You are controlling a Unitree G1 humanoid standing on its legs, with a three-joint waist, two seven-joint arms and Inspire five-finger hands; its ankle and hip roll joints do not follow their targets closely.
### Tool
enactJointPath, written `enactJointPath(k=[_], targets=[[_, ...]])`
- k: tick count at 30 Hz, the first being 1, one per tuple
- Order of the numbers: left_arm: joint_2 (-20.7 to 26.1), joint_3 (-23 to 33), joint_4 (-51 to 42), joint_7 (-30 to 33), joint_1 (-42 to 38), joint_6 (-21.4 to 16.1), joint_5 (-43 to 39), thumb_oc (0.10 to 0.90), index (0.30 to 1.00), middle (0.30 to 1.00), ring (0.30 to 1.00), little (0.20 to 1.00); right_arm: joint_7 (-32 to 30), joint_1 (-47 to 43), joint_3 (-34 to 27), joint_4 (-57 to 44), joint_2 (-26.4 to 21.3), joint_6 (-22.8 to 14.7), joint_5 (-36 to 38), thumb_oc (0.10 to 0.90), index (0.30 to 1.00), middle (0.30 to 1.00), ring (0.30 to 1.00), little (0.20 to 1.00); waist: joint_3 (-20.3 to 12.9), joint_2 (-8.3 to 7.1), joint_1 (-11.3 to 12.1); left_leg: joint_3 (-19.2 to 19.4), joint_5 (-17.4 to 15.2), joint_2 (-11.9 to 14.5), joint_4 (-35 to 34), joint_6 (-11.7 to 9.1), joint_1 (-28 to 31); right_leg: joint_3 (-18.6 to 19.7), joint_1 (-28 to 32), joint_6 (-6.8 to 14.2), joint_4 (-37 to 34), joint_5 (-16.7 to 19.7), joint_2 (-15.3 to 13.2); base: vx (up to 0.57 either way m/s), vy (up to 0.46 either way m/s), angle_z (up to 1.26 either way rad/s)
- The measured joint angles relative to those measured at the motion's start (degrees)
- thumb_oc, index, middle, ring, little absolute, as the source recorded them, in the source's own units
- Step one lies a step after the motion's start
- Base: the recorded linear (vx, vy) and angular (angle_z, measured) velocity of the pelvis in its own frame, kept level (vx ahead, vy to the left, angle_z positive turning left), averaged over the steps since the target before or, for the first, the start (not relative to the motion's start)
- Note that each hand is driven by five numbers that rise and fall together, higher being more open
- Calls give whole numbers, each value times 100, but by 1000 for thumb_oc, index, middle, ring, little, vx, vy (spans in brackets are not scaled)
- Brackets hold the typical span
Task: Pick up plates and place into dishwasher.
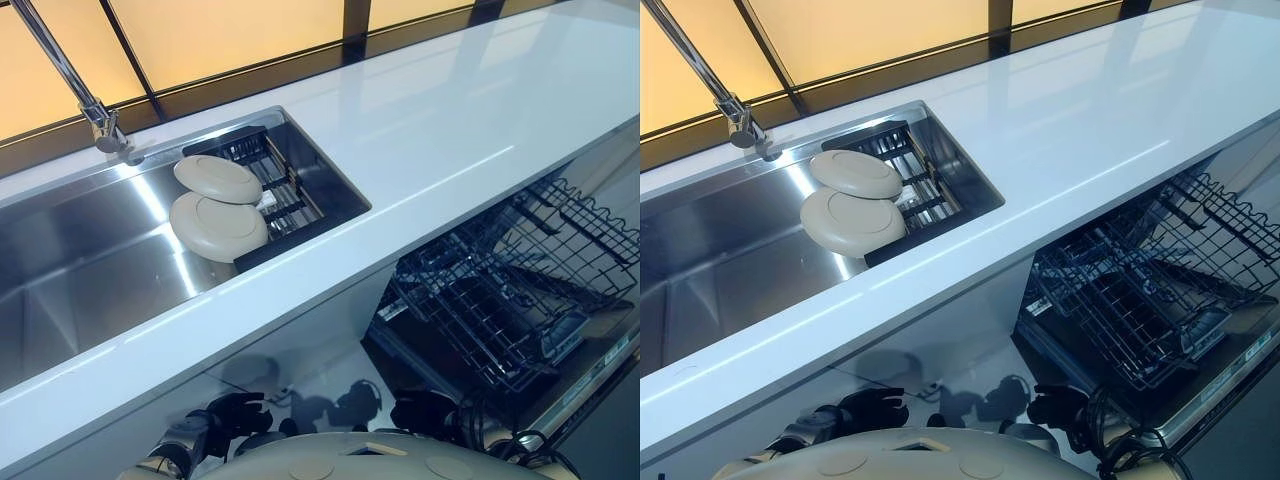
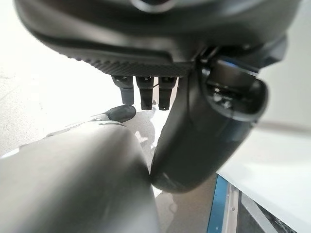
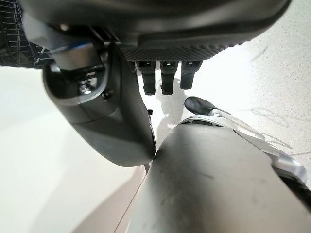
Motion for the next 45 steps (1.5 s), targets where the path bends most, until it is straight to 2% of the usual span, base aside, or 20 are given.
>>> enactJointPath(k=[29, 31, 34, 39, 45], targets=[[0, 2, 1, -3, -10, 8, -5, 800, 900, 900, 900, 900, -2, 2, -3, 0, 1, -1, 0, 800, 900, 900, 900, 900, 17, 0, -3, 0, 0, 0, -1, 0, -6, -2, -7, 0, -3, 0, -1, 0, 0, 0], [1, -2, 2, -2, -4, -74, -5, 800, 900, 900, 900, 900, -2, 1, -2, 0, 1, 1, 0, 800, 900, 900, 900, 900, 24, -6, -2, 1, 0, 0, -1, 0, -6, -1, -8, 0, -3, 0, -1, 0, 0, 0], [4, -49, -30, 0, 16, -426, -5, 800, 900, 900, 900, 900, 1, -11, 12, -10, 1, 43, -1, 800, 900, 900, 900, 900, 48, -17, 0, 4, 0, -1, -1, 0, -7, 2, -16, 0, 0, 0, -2, -14, 0, 0], [186, -935, -1068, -183, 128, -869, 142, 800, 900, 900, 900, 900, 5, -63, 57, -242, -19, 148, 6, 800, 900, 900, 900, 900, 229, -7, 17, 8, 29, 0, 0, 8, -113, 6, -150, 11, 56, 8, -14, -63, 7, -1], [571, -1682, -2914, -996, 104, -1013, 214, 800, 900, 900, 900, 900, 16, -90, 138, -449, -24, 232, -1, 800, 900, 900, 900, 900, 335, 26, -12, 16, 31, -8, -2, 13, -156, 15, -198, 14, 47, 18, -24, 0, 0, 0]])
